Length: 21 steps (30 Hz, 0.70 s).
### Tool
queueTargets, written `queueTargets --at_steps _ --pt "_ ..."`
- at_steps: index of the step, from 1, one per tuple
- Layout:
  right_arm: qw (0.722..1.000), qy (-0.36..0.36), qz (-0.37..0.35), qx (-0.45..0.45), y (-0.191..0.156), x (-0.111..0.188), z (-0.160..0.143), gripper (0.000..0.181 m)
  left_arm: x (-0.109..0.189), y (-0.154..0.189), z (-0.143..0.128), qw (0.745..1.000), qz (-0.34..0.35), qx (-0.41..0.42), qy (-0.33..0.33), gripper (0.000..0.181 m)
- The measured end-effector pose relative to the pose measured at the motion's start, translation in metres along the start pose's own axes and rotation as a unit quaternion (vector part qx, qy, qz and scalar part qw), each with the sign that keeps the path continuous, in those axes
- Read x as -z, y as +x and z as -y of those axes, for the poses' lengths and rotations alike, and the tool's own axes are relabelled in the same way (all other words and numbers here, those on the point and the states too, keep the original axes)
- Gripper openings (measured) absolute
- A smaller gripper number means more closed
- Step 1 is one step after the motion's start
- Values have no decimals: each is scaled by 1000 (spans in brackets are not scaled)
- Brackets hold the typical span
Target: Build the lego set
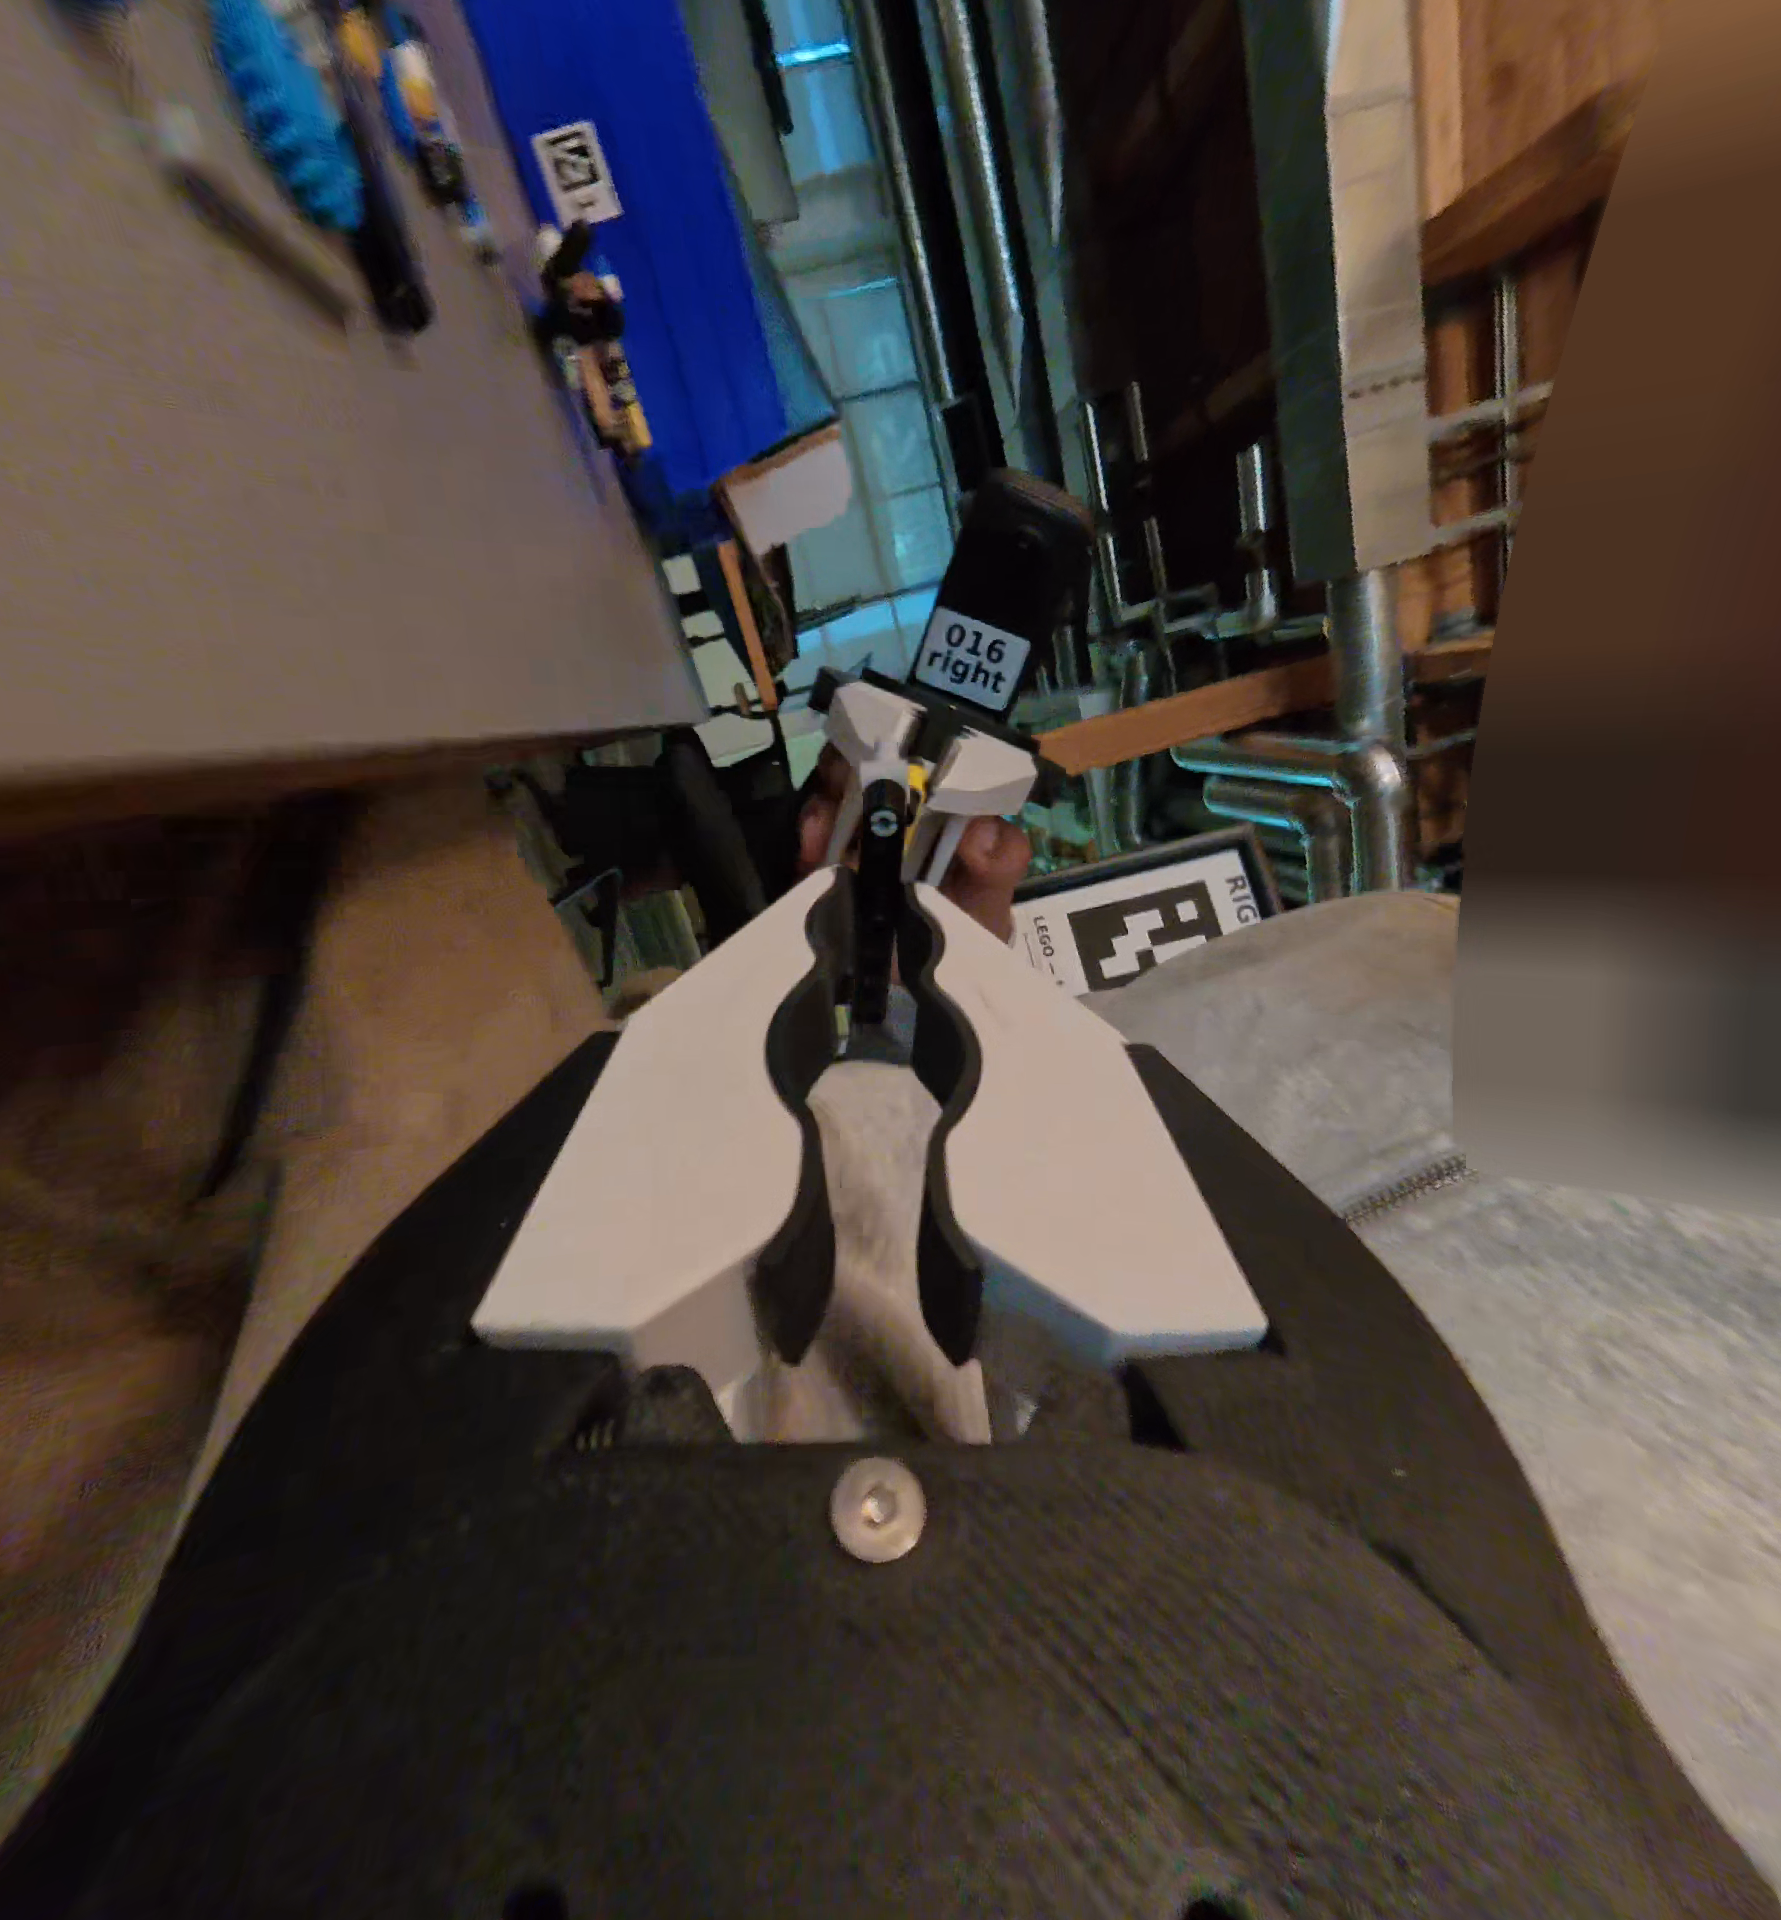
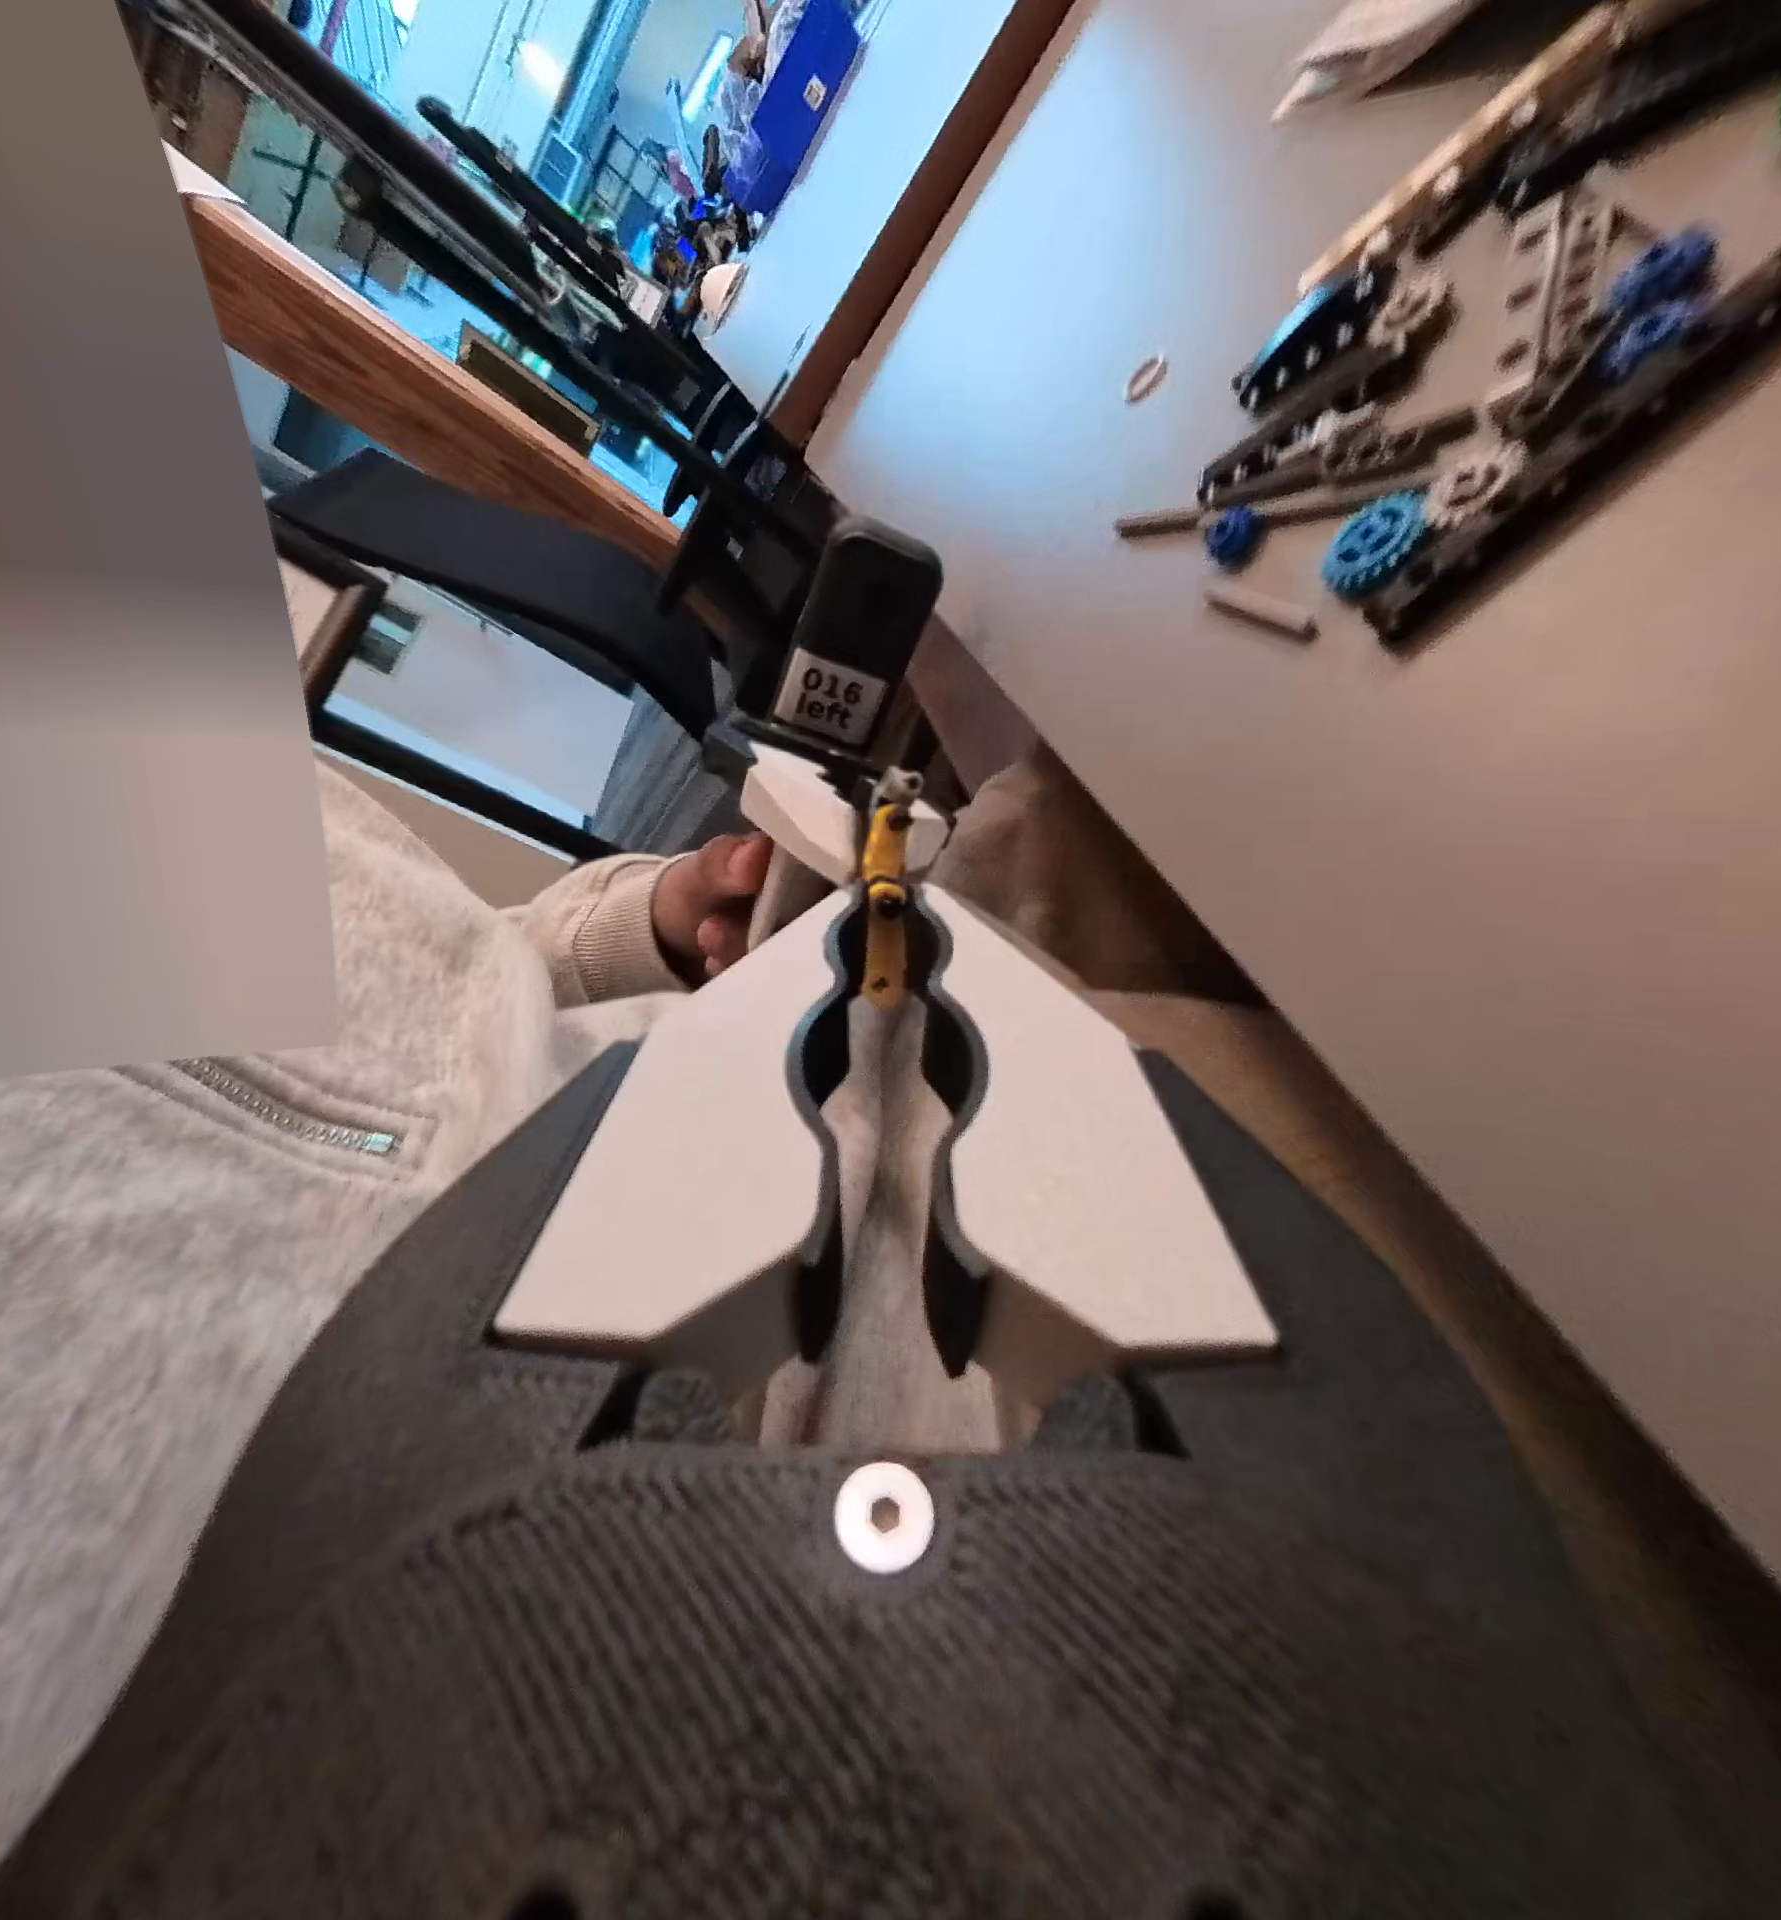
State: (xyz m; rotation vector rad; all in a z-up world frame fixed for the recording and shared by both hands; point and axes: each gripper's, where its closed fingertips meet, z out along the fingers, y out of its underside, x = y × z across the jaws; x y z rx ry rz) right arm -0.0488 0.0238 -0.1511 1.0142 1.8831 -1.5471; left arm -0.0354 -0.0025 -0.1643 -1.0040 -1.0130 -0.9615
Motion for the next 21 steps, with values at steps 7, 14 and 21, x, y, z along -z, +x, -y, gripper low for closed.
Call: queueTargets --at_steps 7,14,21 --pt "999 16 28 9 -1 -8 8 5 -7 -9 -41 988 48 -2 -147 6" --pt "999 -17 16 40 11 -9 5 5 -25 -9 -69 952 78 -56 -290 6" --pt "999 -18 32 0 17 -10 -19 5 -27 -10 -71 953 87 -47 -287 6"
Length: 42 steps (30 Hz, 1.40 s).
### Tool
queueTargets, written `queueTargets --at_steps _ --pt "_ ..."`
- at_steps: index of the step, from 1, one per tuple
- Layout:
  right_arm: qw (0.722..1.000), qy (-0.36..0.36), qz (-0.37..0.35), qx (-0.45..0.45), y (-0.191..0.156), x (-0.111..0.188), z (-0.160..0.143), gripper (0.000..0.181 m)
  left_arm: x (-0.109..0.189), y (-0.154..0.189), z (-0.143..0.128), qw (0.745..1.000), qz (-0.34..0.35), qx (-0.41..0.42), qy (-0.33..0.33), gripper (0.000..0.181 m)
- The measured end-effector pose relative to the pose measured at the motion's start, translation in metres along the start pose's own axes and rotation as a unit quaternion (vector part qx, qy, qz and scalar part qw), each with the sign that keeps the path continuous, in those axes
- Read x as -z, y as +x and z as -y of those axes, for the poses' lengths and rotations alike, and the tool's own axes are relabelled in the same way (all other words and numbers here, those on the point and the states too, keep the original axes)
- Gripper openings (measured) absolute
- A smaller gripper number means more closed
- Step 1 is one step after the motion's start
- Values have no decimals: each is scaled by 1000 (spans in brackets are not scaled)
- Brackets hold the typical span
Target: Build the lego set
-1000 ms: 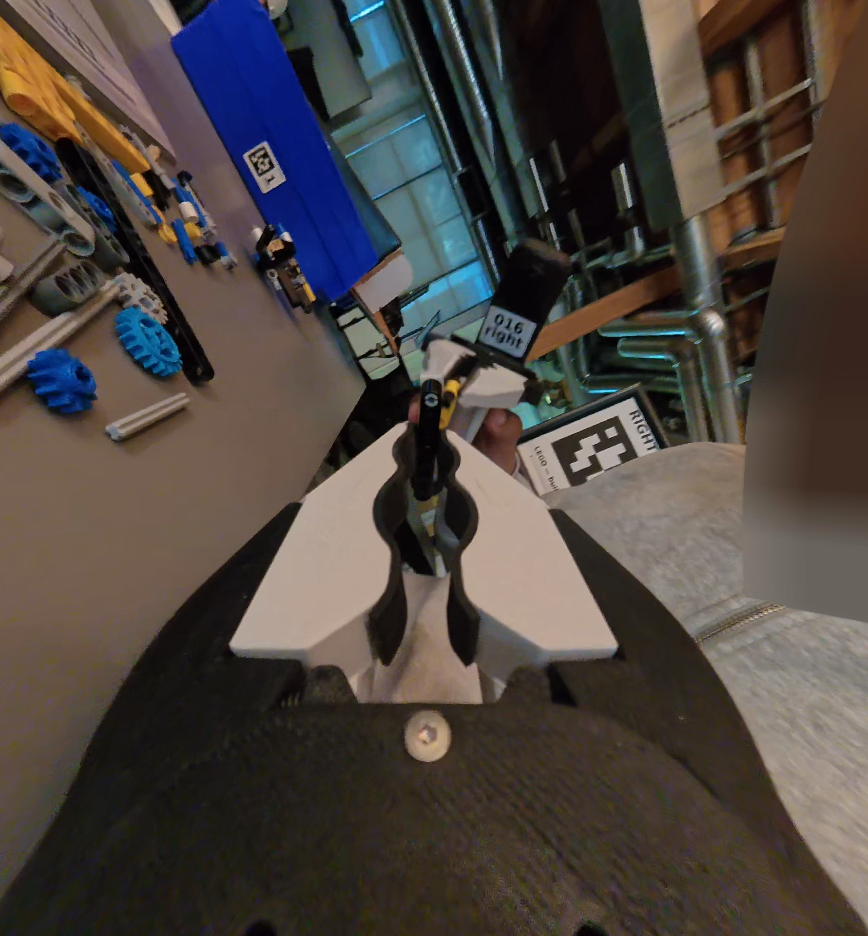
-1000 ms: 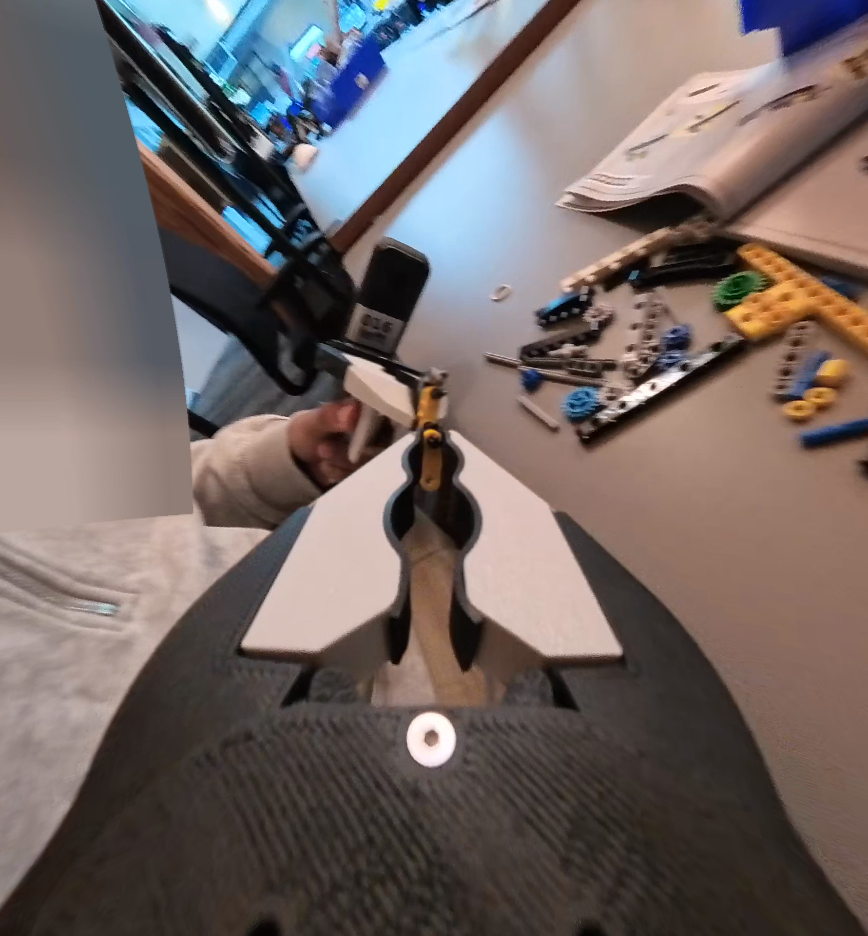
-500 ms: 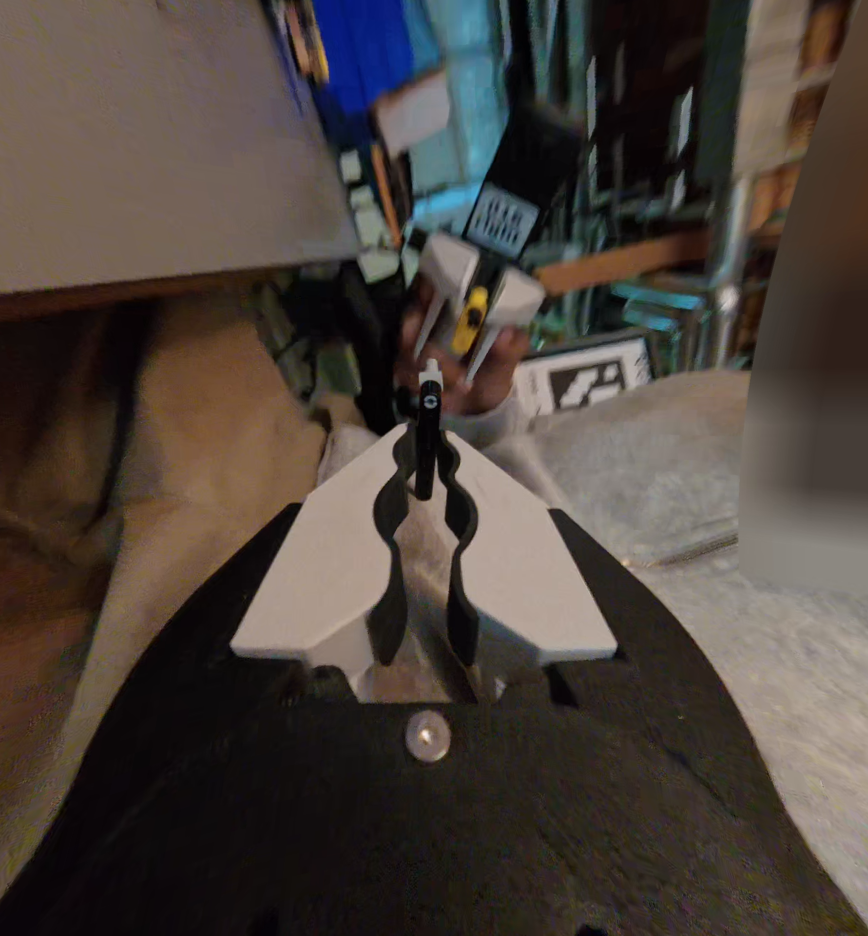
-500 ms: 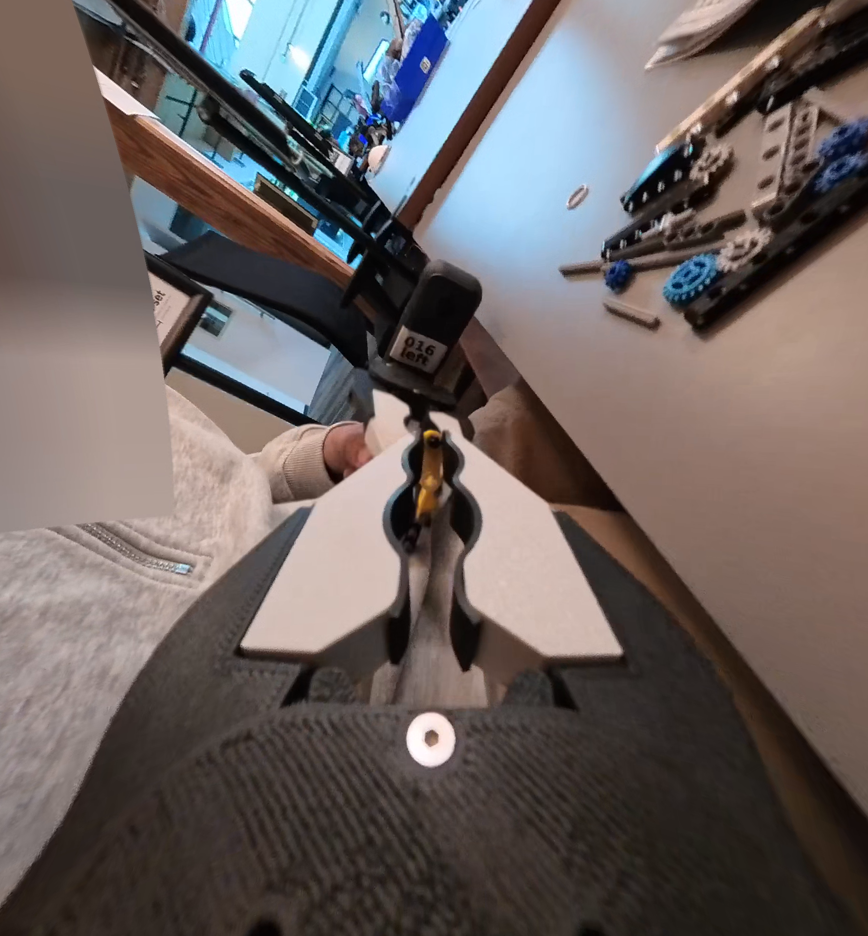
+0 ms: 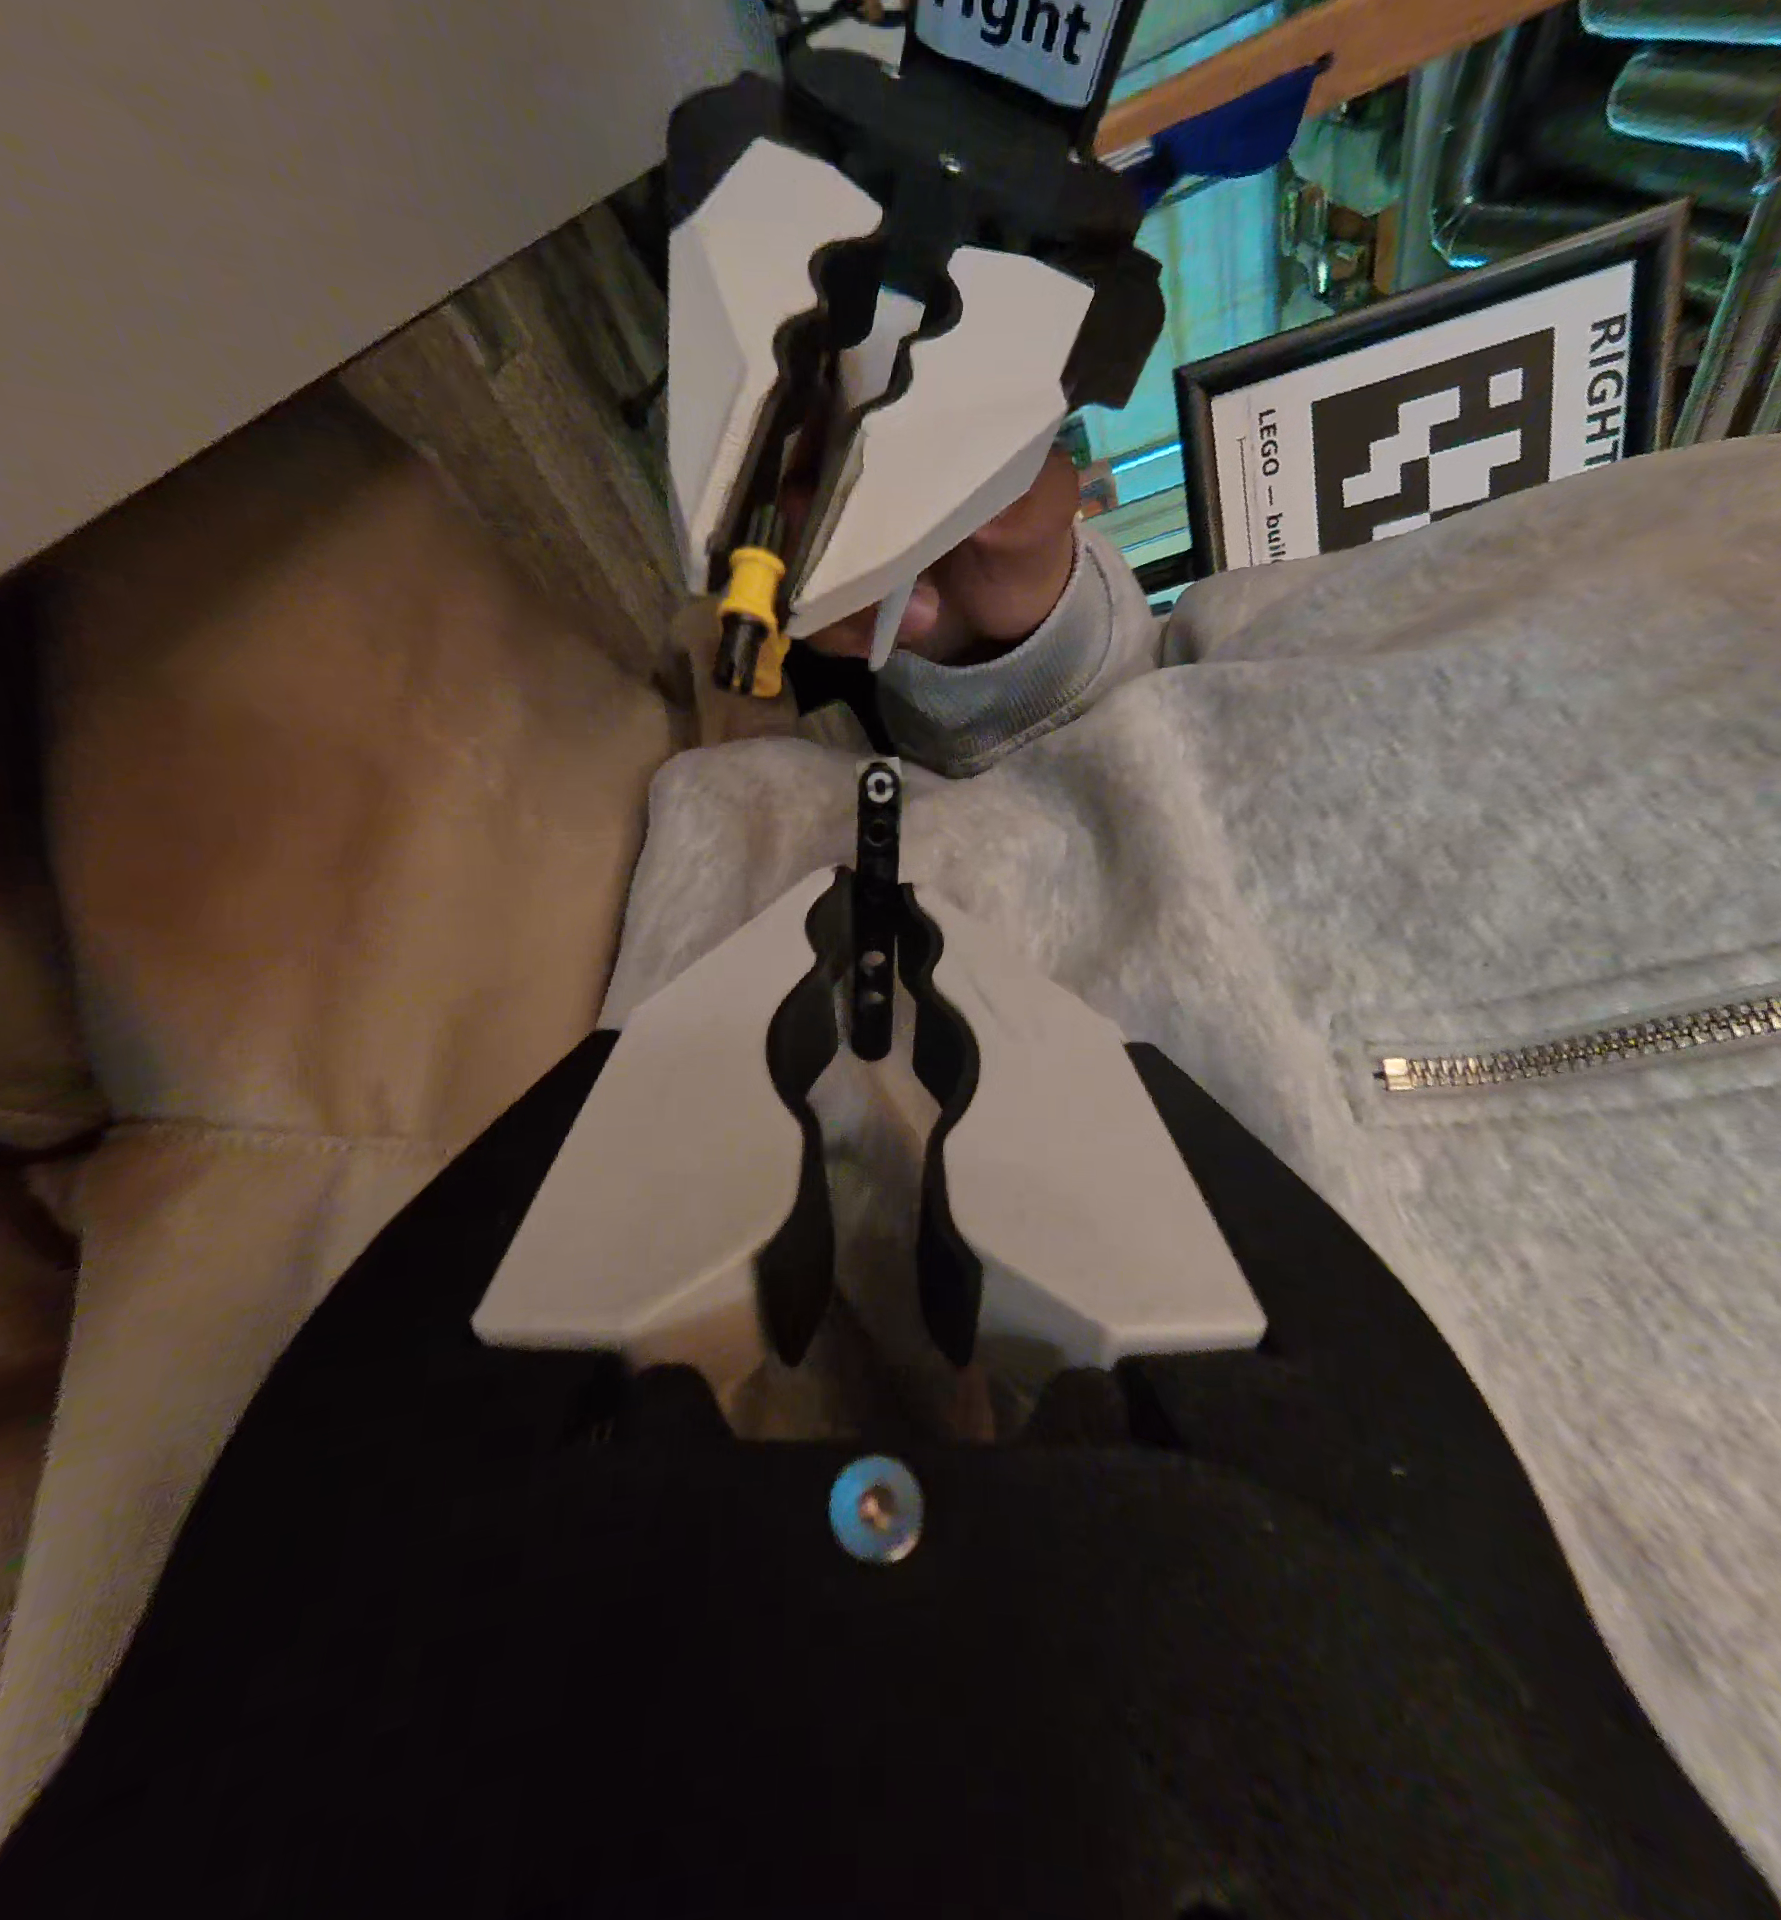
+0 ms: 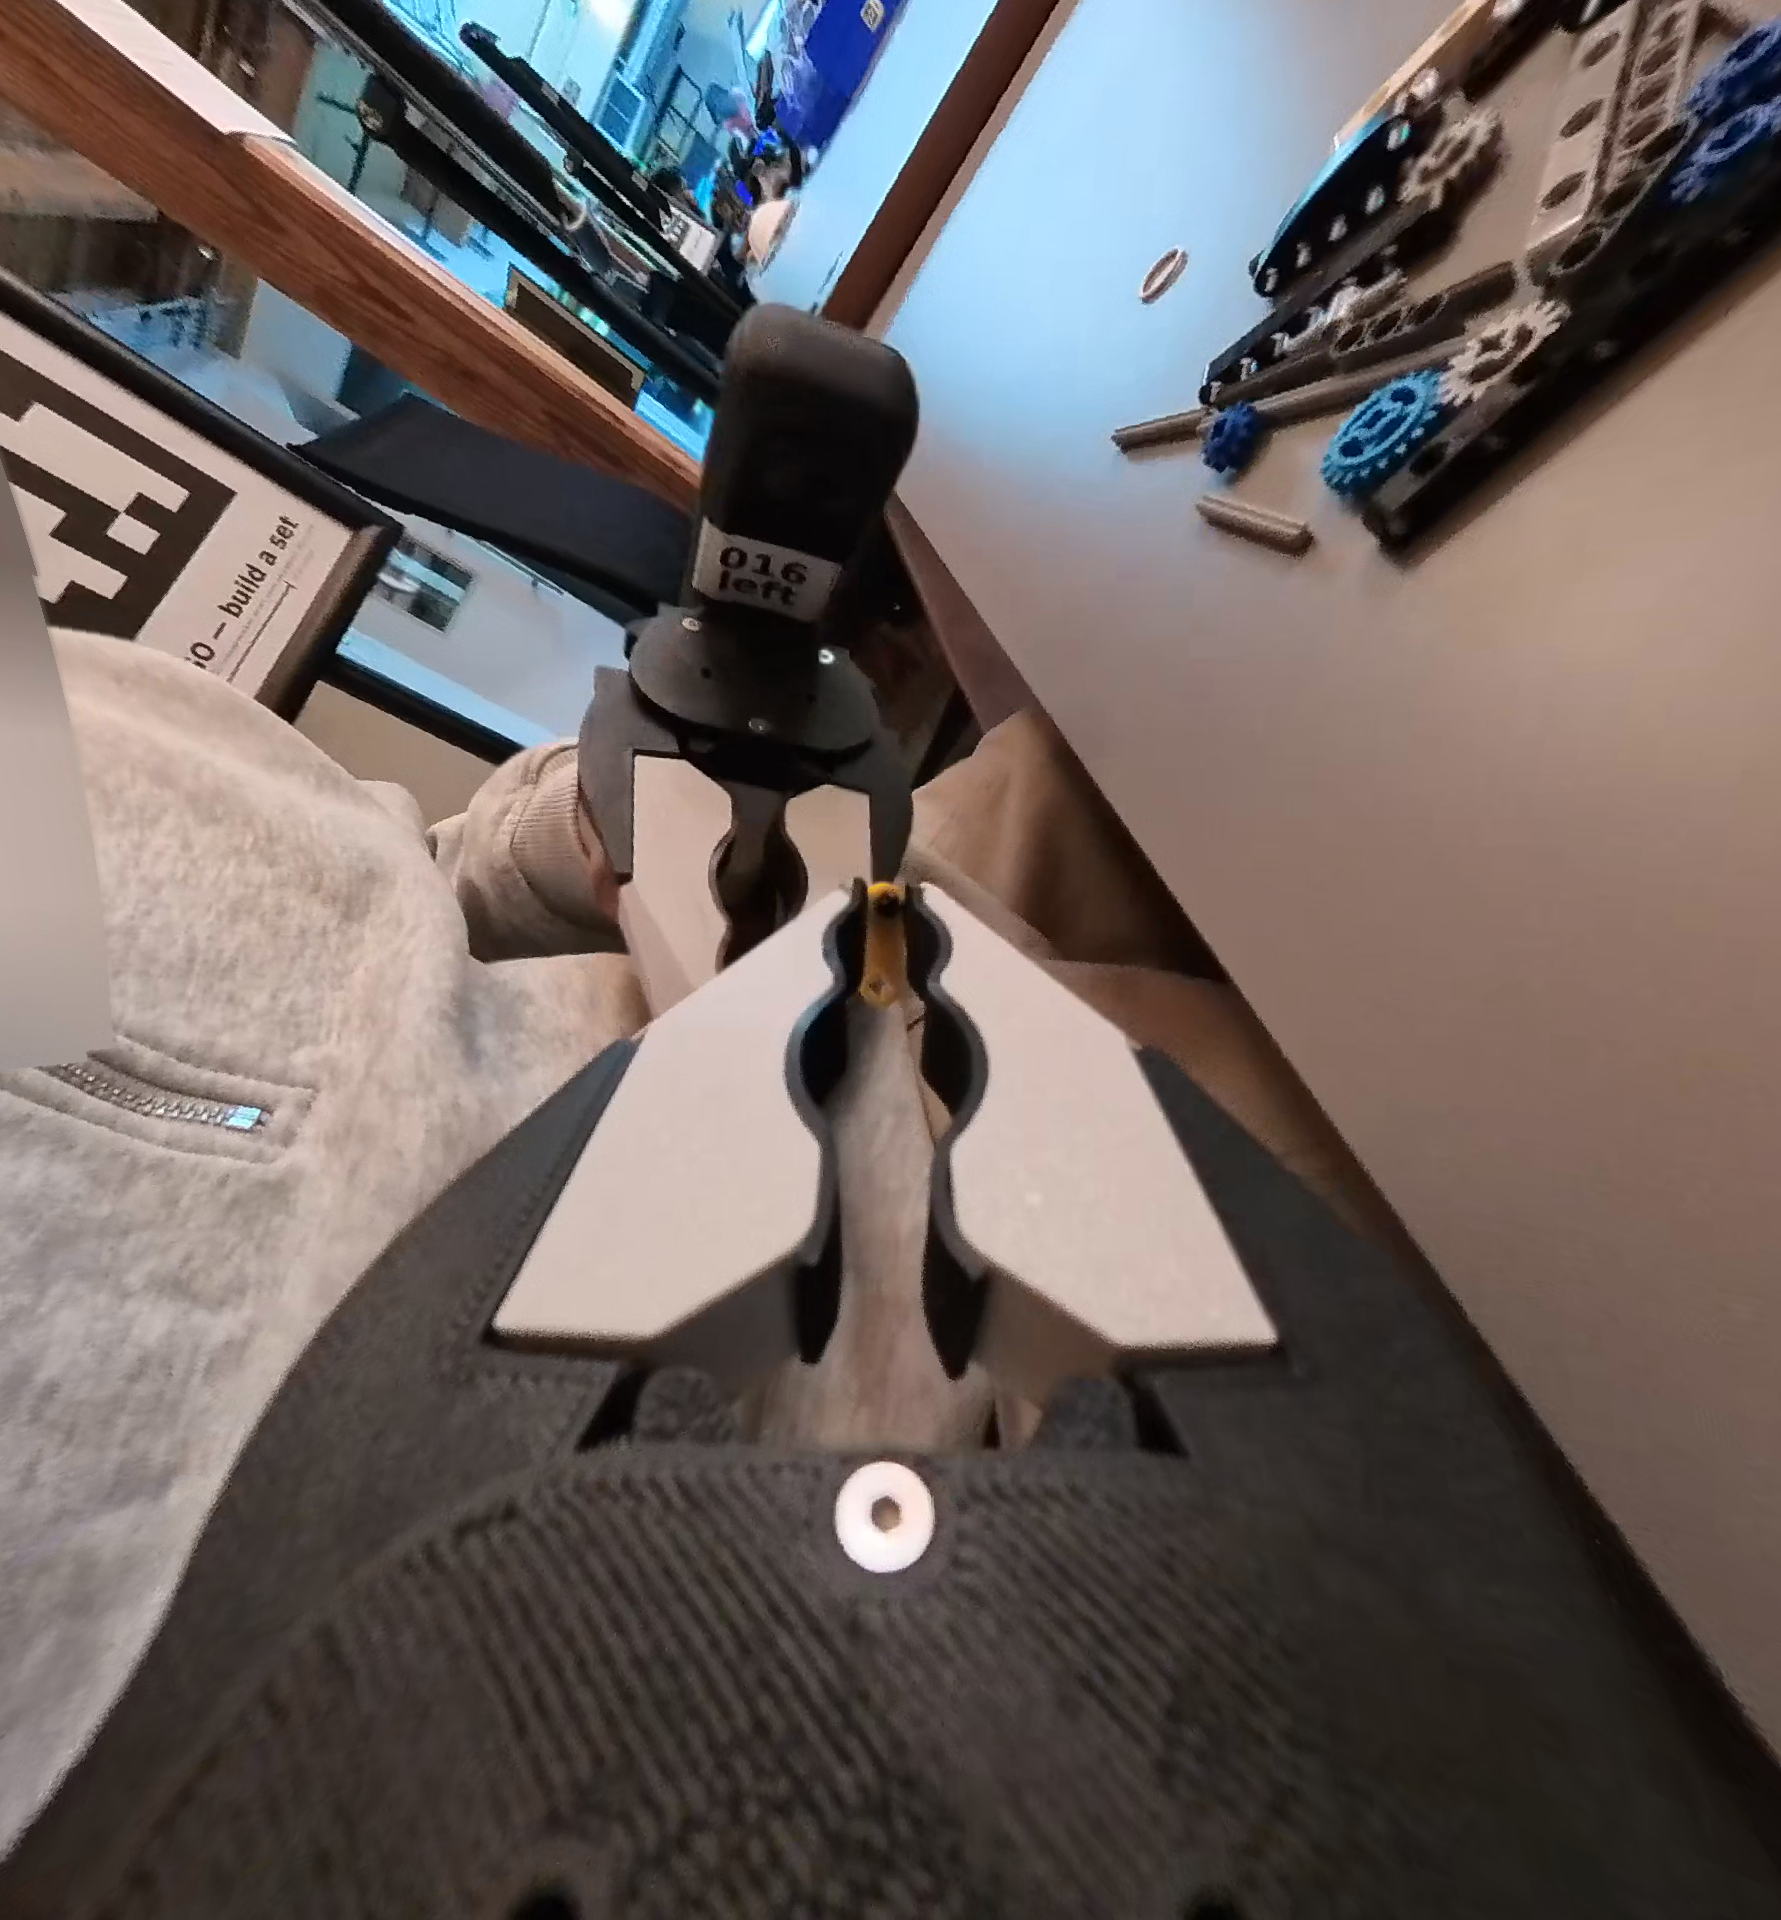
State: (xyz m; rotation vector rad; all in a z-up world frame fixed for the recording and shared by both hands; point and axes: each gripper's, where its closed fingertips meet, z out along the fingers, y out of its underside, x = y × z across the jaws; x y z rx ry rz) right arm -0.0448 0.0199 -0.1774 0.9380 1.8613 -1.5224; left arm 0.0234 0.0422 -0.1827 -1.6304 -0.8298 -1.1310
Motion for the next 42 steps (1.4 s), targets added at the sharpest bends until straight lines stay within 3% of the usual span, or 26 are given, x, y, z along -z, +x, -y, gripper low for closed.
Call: queueTargets --at_steps 8,16,22,25,29,33,35,42 --pt "999 -21 24 -12 -5 -5 -11 5 7 0 -8 1000 7 21 -12 7" --pt "997 -54 50 -15 -15 -10 -26 5 18 3 -12 999 2 37 21 6" --pt "998 -42 35 -7 -13 -10 -20 5 24 3 -10 999 9 19 46 6" --pt "1000 -9 21 -18 -9 0 -9 5 35 4 3 994 8 -4 110 6" --pt "999 20 35 -30 -20 2 -1 5 66 14 29 965 -57 8 255 6" --pt "998 8 52 -28 -39 -13 -9 4 54 14 10 957 -72 37 278 6" --pt "998 12 48 -28 -42 -18 -12 4 63 9 9 948 -60 47 309 6" --pt "998 18 41 -36 -33 -17 -10 5 53 6 -11 963 -62 80 251 6"
